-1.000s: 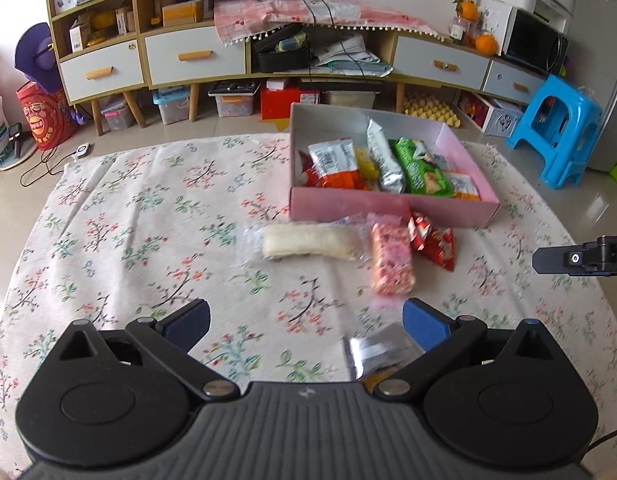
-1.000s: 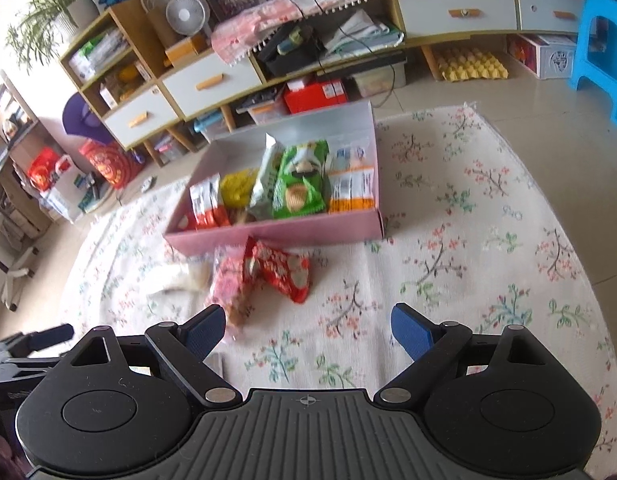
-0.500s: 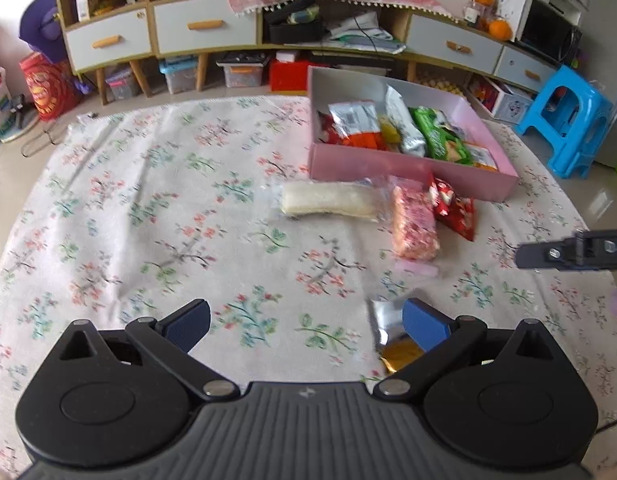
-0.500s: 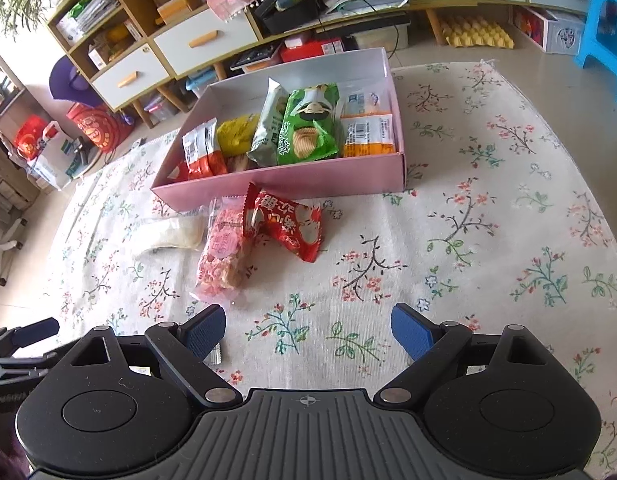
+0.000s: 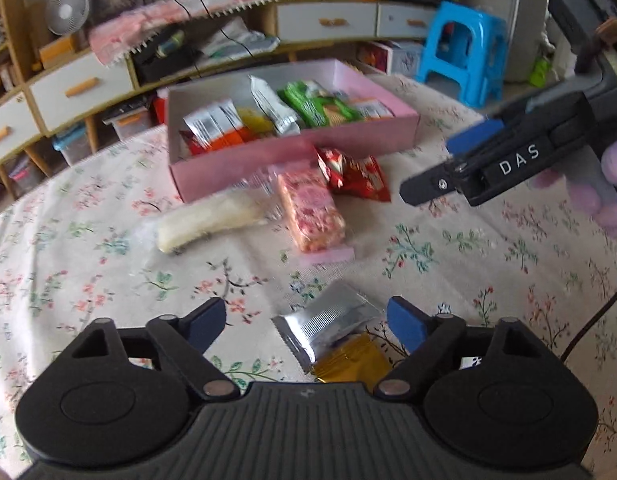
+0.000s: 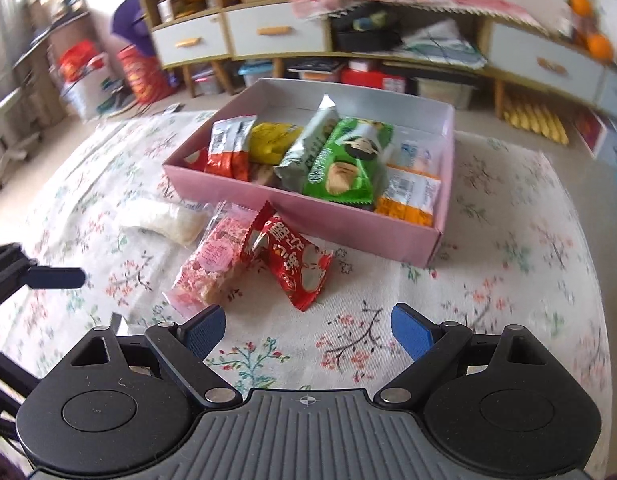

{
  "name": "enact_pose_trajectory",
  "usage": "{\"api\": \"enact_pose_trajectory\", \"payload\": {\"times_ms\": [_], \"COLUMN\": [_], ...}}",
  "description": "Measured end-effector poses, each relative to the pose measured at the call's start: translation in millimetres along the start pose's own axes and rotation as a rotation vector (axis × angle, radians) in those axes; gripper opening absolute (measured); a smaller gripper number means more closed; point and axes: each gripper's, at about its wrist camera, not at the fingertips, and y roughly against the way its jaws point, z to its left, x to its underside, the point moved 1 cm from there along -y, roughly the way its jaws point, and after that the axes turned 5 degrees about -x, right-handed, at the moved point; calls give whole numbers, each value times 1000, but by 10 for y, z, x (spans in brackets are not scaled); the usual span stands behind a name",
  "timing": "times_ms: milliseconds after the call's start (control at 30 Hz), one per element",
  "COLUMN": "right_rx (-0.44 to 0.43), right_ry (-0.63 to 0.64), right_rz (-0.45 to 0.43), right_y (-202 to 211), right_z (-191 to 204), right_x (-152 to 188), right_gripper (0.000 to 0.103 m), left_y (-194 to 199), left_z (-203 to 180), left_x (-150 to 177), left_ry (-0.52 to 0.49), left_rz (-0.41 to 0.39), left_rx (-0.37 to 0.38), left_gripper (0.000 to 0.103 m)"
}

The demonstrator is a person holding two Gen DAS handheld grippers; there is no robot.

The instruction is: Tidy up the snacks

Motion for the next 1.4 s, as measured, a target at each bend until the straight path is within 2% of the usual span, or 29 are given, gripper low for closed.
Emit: {"api": "enact_pose_trajectory", "payload": {"times_ms": [233,400,533,700,767,800,867,1200,1400], "right_rx": [14,15,37,49,51,51,38,45,27], "right_ry": [70,89,111,100,100,99,96,75,-10], "right_rz": [-36,-47,-43,-50,-51,-49,-42,25,105], "right_y": [-148,-248,-341,-436,-463,-472,-483,-409,-312], "right_z": [24,65,102,140,164,172,189,223,155], "right_x": [-73,-119,-135,-153,-154,-155,-168,-149,-106], "right_gripper": [89,77,61,47,37,35,19,19,19], "left_y": [-146,-174,-189,-183,-191,-192,-196,-163,-120], "left_z": [69,82,64,93,127,145,189,540,740], "left_x": [-35,-59,-72,-82,-90,-91,-93,-60,-13], "left_ry": [3,0,-14,-1,14,24,44,214,320], "left_rz": [60,75,80,75,73,74,76,108,130], "left_rx": [9,34,32,-13,-28,-36,-53,-185,-202], "left_gripper": [71,62,58,37,34,34,34,34,34]}}
